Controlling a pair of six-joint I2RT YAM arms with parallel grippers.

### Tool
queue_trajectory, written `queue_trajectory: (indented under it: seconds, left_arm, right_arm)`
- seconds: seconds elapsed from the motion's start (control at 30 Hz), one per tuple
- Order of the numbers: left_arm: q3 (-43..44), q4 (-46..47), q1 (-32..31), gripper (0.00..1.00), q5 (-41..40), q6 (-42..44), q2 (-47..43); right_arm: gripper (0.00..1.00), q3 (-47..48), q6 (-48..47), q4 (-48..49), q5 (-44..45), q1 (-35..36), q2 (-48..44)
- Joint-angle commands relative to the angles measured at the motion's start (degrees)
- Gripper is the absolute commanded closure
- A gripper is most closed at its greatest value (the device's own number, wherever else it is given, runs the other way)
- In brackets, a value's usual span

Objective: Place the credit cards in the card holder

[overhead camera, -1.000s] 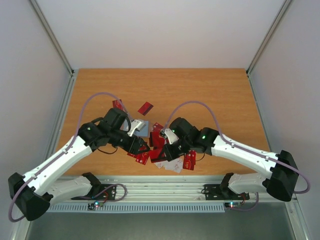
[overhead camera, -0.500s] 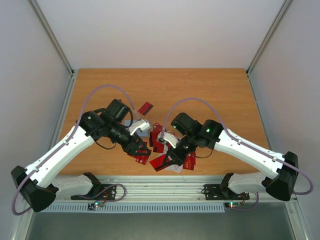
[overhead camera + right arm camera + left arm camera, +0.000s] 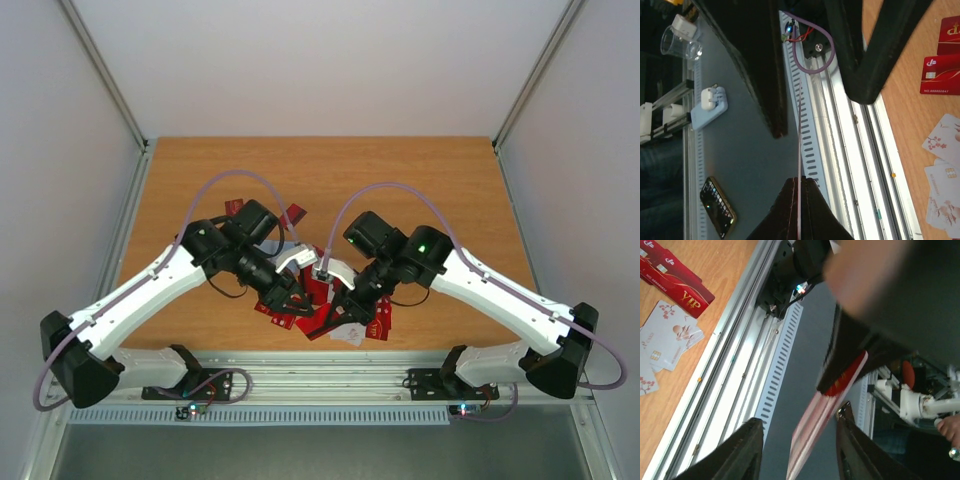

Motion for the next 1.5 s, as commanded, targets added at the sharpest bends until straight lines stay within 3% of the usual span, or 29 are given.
queue_trajectory:
  seconds: [0.0, 0.2, 0.5, 0.9, 1.23, 1.47]
  left_arm:
    - [0.03, 4.98, -1.38, 0.60, 2.42, -2.38, 1.49]
    - [-0.81, 9.13, -2.17, 0.72, 3.75, -5.01, 1.57]
    - [-3.59, 14.43, -2.76, 0.70, 6.11, -8.72, -0.99]
    - [-7.30, 22.03, -3.26, 0.84, 7.88, -14.74, -3.08]
    - [-10.39, 29.04, -3.19, 0.86, 9.65, -20.19, -5.57]
    - [-11.87, 32.96, -3.27, 0.94, 9.75, -23.29, -6.10]
  right_arm:
    - [0.99, 2.68, -2.70, -2.60, -2.71, -0.72, 0.85]
    - [0.99, 3.43, -3.16, -3.51, -3.51, -0.90, 0.57]
    - [0.99, 3.41, -3.44, -3.03, -6.27, -3.05, -0.58]
    - [0.99, 4.04, -3.07, -1.87, -7.79, -4.30, -0.85]
    - [0.99, 3.89, -3.17, -1.58, -8.87, -6.09, -1.84]
    - [0.99, 4.07, -2.98, -1.22, -9.62, -6.78, -2.30]
